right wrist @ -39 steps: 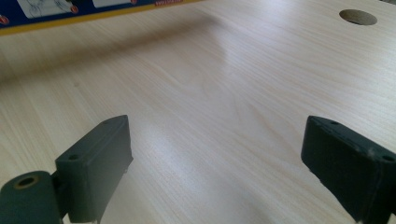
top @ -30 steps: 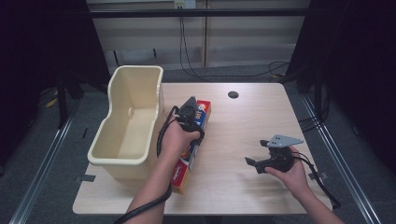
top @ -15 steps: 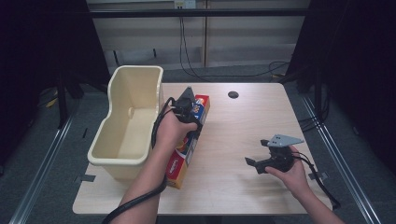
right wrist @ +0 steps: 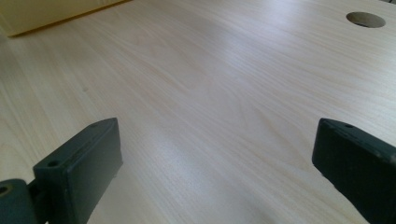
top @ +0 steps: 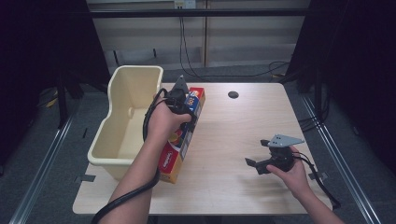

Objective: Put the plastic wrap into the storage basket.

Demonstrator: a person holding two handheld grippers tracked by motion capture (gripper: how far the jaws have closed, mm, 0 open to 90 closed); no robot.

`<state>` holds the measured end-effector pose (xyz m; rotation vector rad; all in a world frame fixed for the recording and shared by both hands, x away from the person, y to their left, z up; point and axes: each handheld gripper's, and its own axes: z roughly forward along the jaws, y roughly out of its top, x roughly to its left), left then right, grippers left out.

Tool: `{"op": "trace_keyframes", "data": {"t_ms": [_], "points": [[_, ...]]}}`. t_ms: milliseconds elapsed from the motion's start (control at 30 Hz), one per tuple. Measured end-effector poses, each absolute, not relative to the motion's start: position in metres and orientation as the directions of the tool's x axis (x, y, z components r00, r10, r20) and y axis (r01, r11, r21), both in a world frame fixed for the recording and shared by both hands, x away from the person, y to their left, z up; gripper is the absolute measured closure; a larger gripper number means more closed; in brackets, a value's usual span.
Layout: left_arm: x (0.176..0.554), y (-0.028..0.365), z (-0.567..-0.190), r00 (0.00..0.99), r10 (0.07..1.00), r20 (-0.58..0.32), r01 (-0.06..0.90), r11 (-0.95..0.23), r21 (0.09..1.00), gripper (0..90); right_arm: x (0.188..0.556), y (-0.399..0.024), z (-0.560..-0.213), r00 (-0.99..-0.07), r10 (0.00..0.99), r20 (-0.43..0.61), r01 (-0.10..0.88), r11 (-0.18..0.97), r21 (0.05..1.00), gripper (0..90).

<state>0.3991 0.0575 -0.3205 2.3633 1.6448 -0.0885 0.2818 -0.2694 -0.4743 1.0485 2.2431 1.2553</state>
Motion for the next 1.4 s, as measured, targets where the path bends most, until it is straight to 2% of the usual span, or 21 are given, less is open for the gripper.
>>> {"op": "trace_keyframes", "data": {"t_ms": [1400], "points": [[0.405,0.105,-0.270,0.268,0.932,-0.243,0.958,-0.231,0.169,40.7,0.281,-0.268,-0.476,-0.693,0.721,0.032,0.420,0.367,0.830,1.4]]}}
